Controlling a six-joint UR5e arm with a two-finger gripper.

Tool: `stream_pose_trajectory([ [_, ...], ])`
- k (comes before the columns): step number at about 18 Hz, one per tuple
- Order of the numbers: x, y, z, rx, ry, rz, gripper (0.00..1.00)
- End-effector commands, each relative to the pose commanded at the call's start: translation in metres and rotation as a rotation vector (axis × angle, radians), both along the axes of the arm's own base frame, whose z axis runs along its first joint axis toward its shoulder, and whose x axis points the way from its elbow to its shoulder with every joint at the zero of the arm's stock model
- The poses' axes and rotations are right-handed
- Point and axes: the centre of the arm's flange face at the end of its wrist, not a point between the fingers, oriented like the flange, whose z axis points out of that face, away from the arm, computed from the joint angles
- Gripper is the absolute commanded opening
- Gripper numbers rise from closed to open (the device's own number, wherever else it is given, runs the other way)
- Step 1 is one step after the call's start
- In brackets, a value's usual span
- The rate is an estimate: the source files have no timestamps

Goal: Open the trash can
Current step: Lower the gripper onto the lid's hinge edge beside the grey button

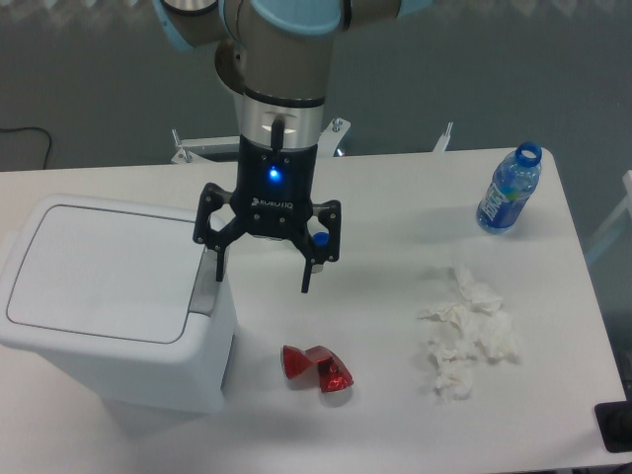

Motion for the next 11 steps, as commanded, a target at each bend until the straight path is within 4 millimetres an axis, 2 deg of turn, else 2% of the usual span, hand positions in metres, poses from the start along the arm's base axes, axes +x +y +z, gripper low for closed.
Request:
stream_pose_trajectory([
  [3,0.0013,0.0052,-0.0074,-0.009,-0.006,-0.011,1.00],
  [11,0.0026,0.0052,-0.0114,-0.014,-0.012,-0.012,1.00],
])
